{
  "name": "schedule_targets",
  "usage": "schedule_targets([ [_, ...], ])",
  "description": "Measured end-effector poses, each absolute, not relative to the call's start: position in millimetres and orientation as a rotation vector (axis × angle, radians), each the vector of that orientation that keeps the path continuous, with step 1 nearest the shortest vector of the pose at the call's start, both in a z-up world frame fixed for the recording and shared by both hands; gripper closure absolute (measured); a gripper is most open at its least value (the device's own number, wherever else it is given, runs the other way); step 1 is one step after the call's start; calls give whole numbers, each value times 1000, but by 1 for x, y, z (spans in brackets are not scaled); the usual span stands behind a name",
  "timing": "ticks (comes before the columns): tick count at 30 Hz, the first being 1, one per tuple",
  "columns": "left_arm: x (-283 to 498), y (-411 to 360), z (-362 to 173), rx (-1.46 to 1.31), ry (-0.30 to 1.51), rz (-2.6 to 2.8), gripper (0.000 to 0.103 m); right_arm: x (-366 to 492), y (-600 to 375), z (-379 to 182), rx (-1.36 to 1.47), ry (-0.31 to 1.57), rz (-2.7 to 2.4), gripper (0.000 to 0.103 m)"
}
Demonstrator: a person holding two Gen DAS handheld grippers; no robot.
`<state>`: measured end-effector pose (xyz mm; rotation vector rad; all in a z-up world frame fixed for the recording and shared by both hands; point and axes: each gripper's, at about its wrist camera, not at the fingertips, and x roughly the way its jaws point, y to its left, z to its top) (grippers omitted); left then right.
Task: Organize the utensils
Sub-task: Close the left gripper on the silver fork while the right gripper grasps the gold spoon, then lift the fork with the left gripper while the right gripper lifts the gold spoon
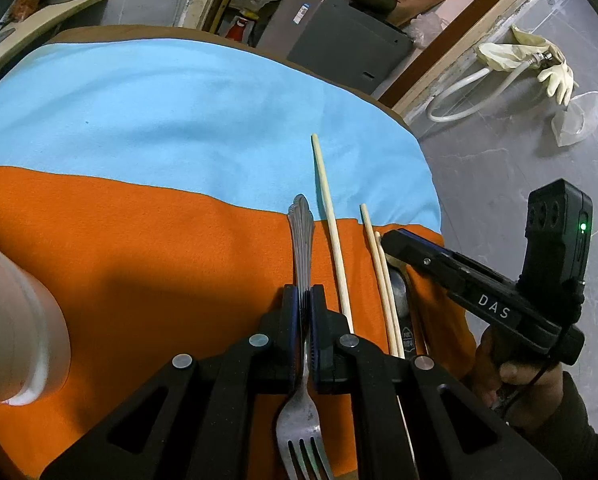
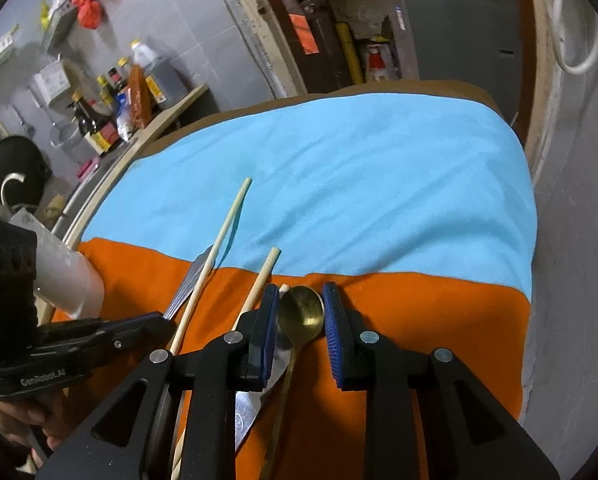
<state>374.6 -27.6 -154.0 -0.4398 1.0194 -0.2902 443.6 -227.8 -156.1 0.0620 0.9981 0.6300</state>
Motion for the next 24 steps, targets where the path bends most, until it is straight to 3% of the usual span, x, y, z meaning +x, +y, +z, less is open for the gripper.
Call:
schedule_targets([
  [3,377,-27,-155,-454,1026,-298,99,441,-236,-158,108,1001,643,99],
  [13,374,-29,-150,-411,1023,-307,100,413,-273,-138,252,886,569,100],
  [24,345,-35,-151,-441,989,-270,100,399,-299,-154,270,956,456,99],
])
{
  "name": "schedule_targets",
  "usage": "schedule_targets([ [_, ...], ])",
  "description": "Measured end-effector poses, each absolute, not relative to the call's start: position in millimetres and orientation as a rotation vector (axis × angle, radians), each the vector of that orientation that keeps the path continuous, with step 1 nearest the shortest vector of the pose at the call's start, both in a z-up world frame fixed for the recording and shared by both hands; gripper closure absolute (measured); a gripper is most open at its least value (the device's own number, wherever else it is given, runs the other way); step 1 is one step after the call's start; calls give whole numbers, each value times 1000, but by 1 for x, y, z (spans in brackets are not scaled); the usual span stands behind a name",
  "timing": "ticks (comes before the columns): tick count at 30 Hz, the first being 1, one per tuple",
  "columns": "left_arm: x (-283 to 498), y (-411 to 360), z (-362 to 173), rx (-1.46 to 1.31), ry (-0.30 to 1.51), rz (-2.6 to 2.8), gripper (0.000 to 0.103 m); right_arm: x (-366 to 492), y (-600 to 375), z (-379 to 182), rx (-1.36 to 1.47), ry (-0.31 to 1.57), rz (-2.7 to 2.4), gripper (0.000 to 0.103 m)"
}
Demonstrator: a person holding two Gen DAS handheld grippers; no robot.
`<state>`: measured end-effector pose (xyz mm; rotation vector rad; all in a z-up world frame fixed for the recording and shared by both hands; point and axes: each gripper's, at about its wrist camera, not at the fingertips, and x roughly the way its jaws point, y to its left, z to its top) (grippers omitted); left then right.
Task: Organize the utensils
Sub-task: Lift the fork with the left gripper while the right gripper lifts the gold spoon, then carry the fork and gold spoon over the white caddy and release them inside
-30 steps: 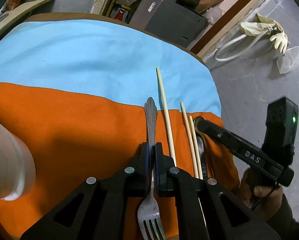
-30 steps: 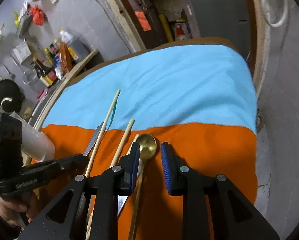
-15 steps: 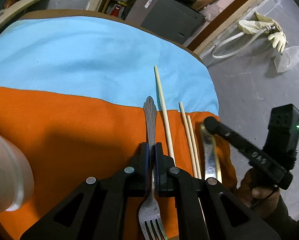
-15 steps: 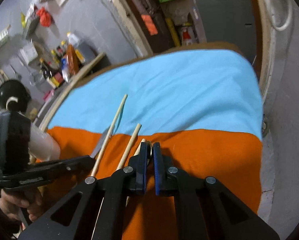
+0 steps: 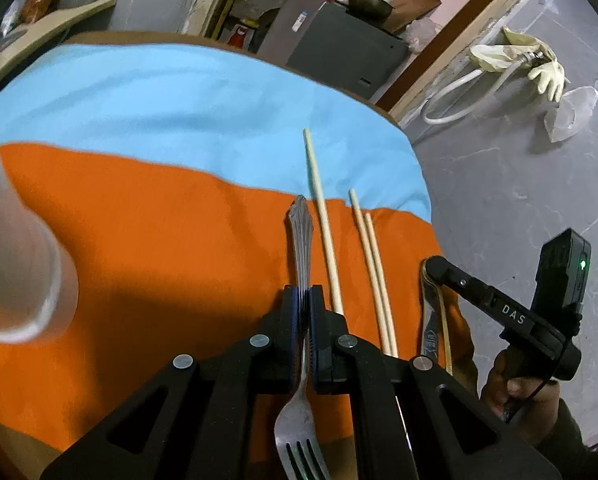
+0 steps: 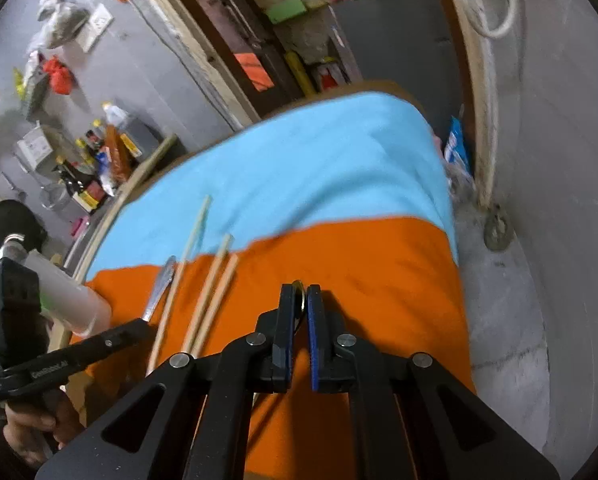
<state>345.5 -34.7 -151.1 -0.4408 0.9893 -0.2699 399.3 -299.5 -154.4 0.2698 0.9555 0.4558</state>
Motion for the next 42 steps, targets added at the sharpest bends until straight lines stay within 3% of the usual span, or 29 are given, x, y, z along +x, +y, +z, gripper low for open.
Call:
schedule_targets([
  [14,337,-34,-152,-457,970,-290,101,385,-336,-159,387,958,384,99],
  [25,334,-33,-151,-459,945,-295,101,371,-326,-143,302,884,398,101],
  [42,297,-43,-104,-422,620,-344,103,323,-308,-78,218,550,397,103],
])
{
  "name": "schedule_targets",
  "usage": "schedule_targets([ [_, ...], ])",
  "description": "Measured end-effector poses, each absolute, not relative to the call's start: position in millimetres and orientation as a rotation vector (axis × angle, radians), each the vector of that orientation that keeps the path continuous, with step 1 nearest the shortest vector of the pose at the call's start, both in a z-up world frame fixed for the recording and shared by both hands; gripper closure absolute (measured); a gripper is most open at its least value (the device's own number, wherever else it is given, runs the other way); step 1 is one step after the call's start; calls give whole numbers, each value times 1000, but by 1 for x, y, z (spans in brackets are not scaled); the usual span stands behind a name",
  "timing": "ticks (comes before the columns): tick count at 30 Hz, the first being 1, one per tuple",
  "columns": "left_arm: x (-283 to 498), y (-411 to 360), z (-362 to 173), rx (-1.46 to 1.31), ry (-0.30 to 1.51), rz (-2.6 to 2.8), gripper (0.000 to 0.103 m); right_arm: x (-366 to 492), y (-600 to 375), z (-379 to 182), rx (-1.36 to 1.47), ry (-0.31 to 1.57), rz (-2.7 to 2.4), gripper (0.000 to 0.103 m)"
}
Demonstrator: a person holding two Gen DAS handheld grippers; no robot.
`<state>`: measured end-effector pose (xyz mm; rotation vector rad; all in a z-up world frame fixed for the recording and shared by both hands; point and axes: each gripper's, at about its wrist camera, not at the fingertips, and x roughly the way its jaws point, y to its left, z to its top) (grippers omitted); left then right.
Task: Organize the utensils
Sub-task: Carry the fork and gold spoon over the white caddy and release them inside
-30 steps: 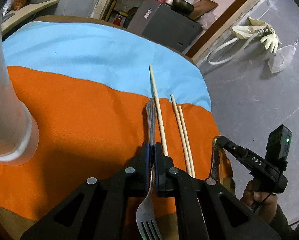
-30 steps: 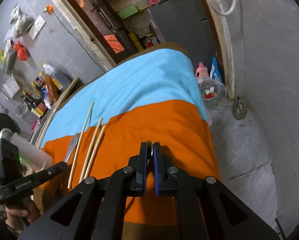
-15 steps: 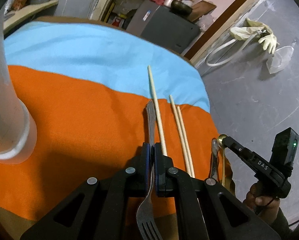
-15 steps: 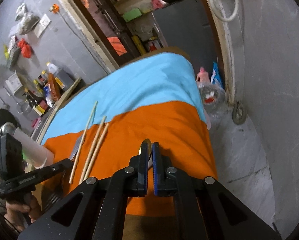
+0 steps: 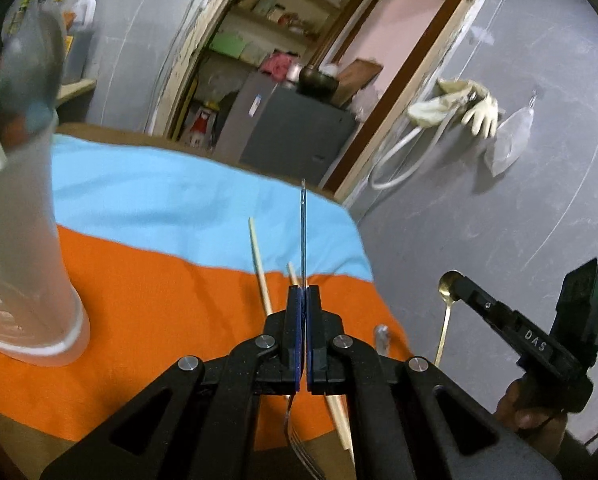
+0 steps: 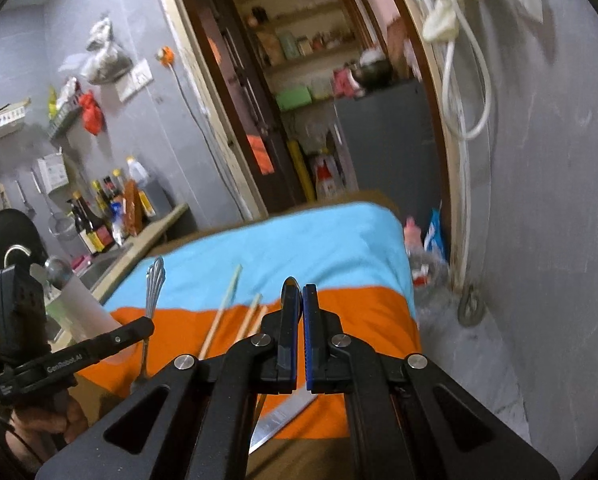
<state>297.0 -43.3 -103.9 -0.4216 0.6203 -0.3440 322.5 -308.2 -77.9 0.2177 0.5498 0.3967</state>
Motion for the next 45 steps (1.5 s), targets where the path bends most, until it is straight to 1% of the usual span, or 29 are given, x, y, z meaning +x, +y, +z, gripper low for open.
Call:
schedule_targets([
  [8,289,-32,-70,-439,502,-329,103,316,-284,-45,207,431,417,103],
  [16,276,3,-21,-425,404,-282,103,312,-243,1,200,320,469,103],
  [22,261,44,16,-387,356,-224,103,305,-194,33,196,247,528,103],
  [29,242,104,44,-355,279,-131,103,302,-139,51,204,196,588,103],
  [36,234,169,46,-336,202,-7,103,300,-91,51,176,144,600,103],
  [40,239,194,29,-336,187,40,103,297,-65,38,92,104,561,103],
  [45,249,200,4,-319,156,53,103,298,-42,17,-5,73,534,103],
])
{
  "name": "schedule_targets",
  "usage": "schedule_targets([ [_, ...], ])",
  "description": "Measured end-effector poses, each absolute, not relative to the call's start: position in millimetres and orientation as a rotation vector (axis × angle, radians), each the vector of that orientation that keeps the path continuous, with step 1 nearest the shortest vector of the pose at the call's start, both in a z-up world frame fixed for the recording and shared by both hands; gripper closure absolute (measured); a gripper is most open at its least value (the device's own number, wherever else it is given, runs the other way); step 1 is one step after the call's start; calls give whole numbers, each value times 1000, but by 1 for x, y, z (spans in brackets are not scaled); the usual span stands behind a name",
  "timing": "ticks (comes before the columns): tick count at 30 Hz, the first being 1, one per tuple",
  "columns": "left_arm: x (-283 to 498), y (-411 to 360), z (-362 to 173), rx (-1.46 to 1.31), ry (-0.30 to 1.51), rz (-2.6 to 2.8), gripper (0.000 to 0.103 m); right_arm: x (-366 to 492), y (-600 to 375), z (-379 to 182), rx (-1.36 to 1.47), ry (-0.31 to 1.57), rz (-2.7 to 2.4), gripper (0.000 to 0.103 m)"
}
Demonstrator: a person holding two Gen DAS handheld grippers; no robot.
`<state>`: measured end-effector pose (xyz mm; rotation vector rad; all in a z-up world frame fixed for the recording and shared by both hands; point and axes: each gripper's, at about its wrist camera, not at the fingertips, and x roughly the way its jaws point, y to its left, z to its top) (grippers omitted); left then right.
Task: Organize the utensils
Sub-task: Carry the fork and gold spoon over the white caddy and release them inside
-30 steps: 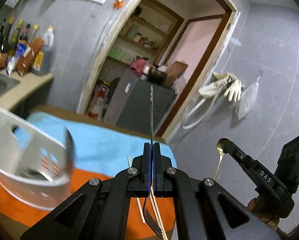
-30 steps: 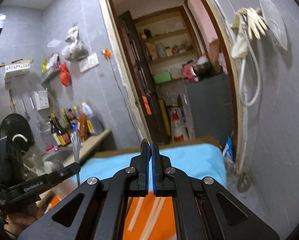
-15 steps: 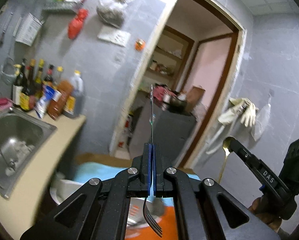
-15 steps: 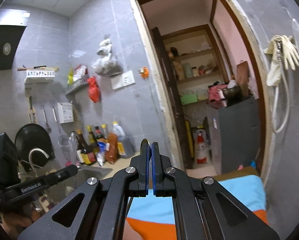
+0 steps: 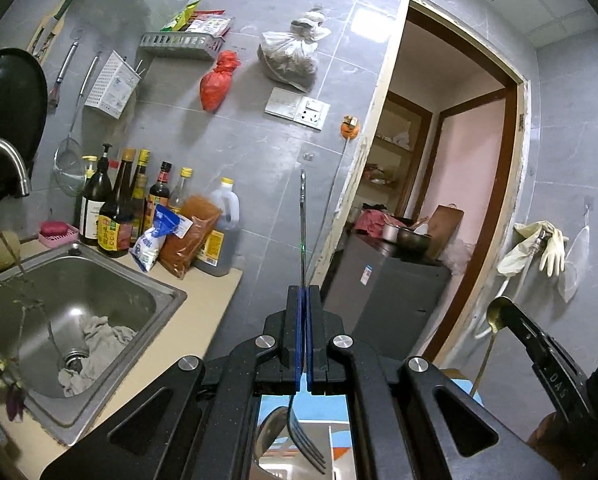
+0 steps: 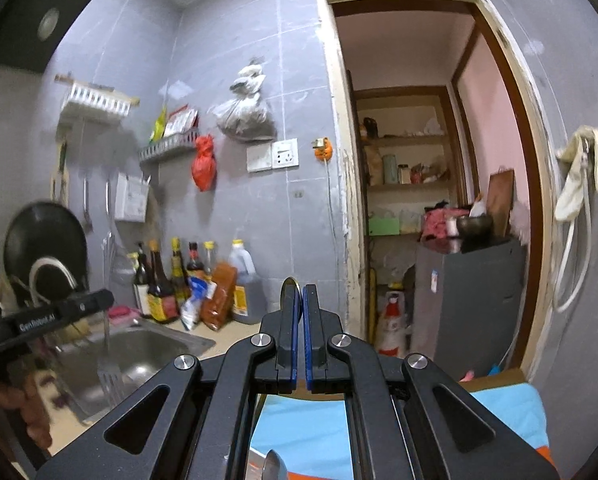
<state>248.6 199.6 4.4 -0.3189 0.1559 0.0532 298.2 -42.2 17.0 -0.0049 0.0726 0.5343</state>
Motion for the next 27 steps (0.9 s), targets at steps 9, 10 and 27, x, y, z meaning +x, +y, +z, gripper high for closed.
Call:
schedule_targets([
  [9,254,181,-29,-223,157,54,103,296,-20,-15,-123,69,552,102],
  [10,254,181,-32,-224,163,52,103,296,-19,-17,-127,73,554,102],
  [27,240,177,-35,-284,265,14,87,290,-30,-28,-92,182,638,97],
])
